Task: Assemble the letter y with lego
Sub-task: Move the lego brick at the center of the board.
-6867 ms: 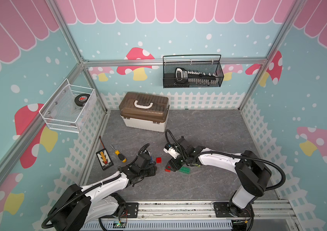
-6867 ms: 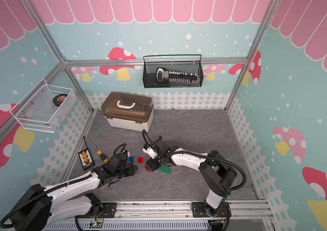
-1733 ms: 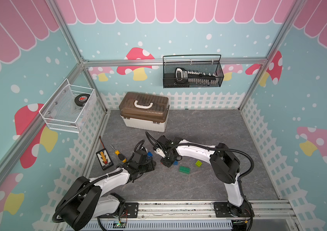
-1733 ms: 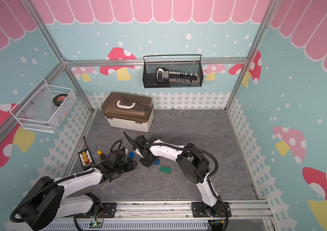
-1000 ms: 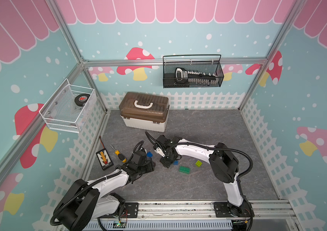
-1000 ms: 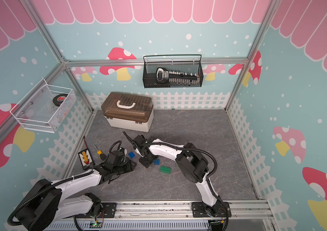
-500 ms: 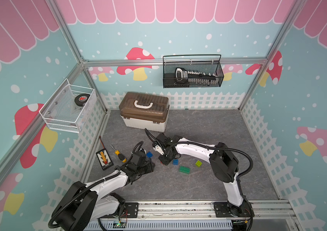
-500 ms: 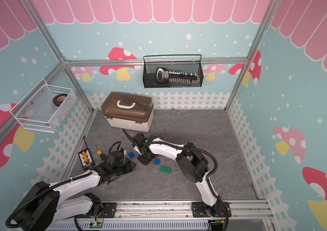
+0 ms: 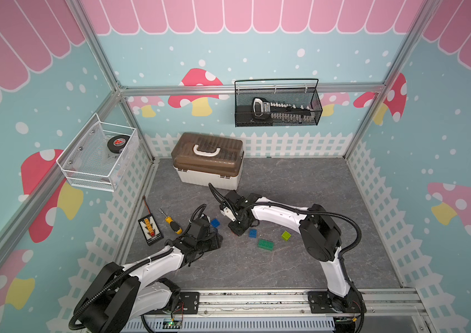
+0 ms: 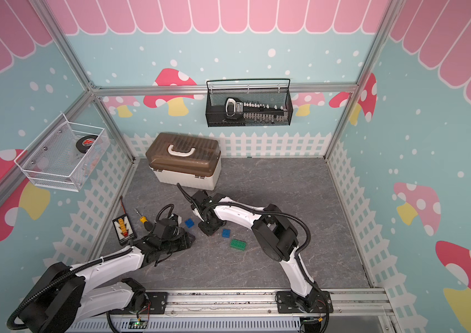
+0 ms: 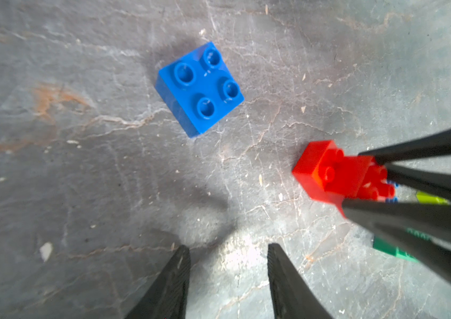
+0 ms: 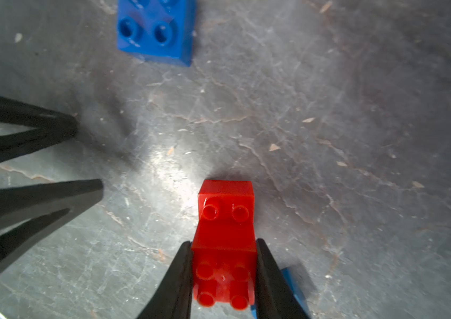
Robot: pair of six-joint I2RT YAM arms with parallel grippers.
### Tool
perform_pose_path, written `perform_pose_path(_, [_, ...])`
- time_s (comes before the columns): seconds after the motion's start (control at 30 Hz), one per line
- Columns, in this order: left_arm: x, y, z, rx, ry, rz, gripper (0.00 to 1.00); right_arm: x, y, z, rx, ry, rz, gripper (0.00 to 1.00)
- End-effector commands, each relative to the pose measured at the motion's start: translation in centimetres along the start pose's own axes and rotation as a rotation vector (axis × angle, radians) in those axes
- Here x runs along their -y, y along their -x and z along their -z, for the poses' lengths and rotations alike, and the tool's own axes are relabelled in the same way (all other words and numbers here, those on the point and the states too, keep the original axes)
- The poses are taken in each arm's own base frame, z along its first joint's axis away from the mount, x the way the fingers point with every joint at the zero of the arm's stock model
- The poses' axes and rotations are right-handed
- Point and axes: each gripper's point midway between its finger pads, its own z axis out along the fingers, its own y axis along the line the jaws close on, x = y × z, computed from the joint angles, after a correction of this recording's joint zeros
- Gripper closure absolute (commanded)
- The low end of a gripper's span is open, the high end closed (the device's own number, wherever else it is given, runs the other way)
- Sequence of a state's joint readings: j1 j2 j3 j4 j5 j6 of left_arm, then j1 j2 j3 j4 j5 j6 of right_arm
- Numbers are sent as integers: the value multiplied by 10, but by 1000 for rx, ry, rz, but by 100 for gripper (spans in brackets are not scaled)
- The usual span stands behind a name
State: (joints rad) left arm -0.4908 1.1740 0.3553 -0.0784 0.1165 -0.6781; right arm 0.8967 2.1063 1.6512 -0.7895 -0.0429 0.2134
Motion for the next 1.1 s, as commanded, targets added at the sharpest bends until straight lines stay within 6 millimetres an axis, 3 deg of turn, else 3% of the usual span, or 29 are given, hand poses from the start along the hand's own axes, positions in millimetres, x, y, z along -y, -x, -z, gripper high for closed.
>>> perform_pose_path(0.0, [-3,0,3,9,1,30,52,29,-1,3,-15,-69,-22,69])
perform_pose_path(0.3, [3,1,4,5,-23,37,52,72,15,9,19,-131,-79,67])
perform_pose_path(0.53, [9,3,8,5,-41,33,50,72,24,22,58,-125,-68,49])
perform_pose_path(0.67, [12,6,9,6,-46,29,49,73,24,35,79,-136,-68,46])
perform_pose_path(0.9, [23,10,13,3,-77,12,46,86,-1,69,128,-173,-114,46])
perform_pose_path(0.97, [29,12,14,-1,-90,-3,45,90,-15,86,154,-174,-145,46])
perform_pose_path(1.07, [37,12,15,-10,-110,-25,44,100,-44,90,143,-189,-203,47])
